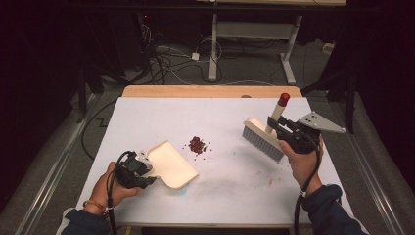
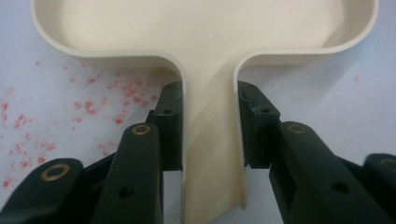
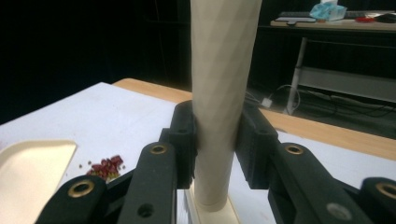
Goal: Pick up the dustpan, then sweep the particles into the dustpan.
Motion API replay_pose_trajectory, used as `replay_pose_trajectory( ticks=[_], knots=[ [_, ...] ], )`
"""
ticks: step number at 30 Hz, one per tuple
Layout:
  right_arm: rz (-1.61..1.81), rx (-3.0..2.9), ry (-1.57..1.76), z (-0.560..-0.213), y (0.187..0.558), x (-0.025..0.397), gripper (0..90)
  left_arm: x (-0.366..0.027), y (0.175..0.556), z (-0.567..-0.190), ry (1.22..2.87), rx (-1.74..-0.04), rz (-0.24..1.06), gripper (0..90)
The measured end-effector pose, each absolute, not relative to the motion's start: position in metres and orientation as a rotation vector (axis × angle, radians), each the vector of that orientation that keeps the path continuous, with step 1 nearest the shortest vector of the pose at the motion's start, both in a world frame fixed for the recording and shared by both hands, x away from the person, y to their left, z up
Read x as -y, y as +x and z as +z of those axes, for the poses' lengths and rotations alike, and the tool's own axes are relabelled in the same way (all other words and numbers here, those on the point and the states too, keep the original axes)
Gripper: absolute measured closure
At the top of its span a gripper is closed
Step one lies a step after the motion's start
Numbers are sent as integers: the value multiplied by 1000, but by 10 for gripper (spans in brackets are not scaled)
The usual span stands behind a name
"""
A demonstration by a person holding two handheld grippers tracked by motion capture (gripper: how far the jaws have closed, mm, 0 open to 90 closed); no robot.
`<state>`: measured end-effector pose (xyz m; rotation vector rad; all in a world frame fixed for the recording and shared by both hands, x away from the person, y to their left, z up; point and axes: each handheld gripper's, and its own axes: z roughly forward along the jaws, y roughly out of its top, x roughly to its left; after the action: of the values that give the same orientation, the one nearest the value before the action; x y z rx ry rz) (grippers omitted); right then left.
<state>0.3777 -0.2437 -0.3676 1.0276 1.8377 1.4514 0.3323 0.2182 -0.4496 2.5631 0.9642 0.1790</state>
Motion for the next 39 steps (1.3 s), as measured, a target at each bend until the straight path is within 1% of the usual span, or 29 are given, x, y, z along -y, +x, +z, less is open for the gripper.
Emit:
replay_pose_trajectory(
  ticks=[7,22,24,39],
  knots=[
    [1430,-1848,1002,-367,398,214,712,-217,332,-450,2563,-960,184,640],
    [1406,-1872,1041,-379,427,182,712,-217,331,-452,2566,-958,186,640],
    [1380,-1885,1024,-380,432,172,713,-217,332,-452,2565,-958,183,640],
    [1328,-1912,979,-387,445,126,712,-215,334,-455,2578,-955,188,640]
  ],
)
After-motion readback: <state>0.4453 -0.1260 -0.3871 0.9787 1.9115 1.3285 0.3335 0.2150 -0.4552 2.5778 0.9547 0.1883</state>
